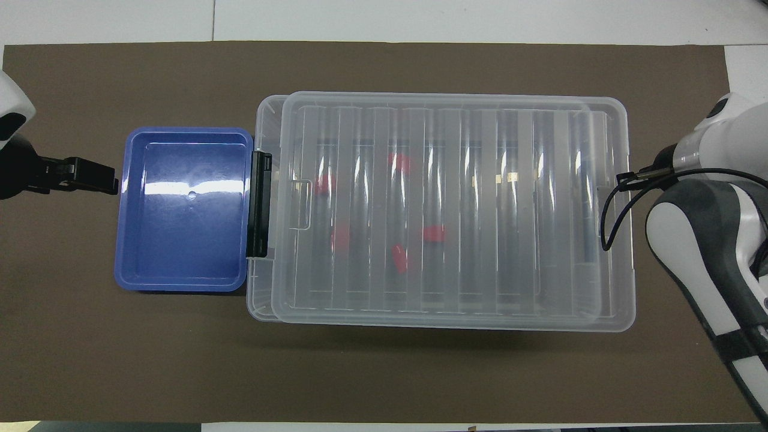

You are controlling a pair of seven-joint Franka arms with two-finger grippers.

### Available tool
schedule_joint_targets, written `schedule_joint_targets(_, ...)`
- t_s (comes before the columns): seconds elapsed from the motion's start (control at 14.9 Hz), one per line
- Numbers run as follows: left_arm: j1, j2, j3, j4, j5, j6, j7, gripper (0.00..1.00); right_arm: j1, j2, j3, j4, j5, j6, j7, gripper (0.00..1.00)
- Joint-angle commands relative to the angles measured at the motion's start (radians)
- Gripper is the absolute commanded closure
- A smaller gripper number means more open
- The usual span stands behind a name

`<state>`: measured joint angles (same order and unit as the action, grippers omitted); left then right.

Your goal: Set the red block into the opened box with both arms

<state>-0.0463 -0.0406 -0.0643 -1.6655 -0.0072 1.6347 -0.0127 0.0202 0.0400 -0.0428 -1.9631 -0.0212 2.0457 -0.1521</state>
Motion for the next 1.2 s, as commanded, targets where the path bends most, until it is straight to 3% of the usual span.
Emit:
schedule_joint_targets(0.0,0.005,-0.012,-0.003,-0.011,0.012,-0.010,0.010,0.00,0.020,-0.012,0.004,-0.043,0.038,0.024,0.019,1.00)
schedule_joint_targets(0.8,0.005,-0.012,-0.003,-0.011,0.012,-0.010,0.010,0.00,0.037,-0.012,0.004,-0.036,0.040,0.008,0.039,1.00)
schedule_joint_targets(1.14,0.005,-0.012,-0.003,-0.011,0.012,-0.010,0.010,0.00,0.004,0.015,0.001,0.136,0.032,-0.200,-0.004,1.00)
